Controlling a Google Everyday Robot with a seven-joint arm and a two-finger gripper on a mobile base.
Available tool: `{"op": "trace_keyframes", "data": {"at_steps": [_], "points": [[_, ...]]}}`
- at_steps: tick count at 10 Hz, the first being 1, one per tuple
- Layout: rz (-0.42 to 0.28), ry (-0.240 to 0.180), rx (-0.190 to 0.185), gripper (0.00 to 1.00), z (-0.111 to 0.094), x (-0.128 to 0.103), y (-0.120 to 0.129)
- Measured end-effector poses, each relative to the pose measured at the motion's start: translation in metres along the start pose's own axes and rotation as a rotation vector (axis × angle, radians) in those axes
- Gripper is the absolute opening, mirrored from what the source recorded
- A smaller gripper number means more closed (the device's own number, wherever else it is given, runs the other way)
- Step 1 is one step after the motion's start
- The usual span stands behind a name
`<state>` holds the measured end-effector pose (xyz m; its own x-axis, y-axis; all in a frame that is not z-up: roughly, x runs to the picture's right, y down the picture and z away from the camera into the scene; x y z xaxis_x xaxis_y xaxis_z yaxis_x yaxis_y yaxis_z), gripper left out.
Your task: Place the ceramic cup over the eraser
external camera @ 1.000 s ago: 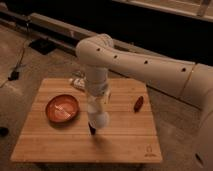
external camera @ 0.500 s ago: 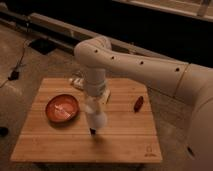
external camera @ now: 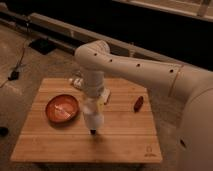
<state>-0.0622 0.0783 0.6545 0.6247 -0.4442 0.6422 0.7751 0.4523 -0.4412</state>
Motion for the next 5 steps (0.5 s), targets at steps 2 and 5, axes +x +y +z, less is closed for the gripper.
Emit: {"op": "trace_keyframes", "data": {"at_steps": [2,5], "points": [[0.006,-0.006,0.006,0.0,0.007,0.006,-0.003],[0.012,-0.021,-0.009,0.11,0.025,0.013,-0.009]]}}
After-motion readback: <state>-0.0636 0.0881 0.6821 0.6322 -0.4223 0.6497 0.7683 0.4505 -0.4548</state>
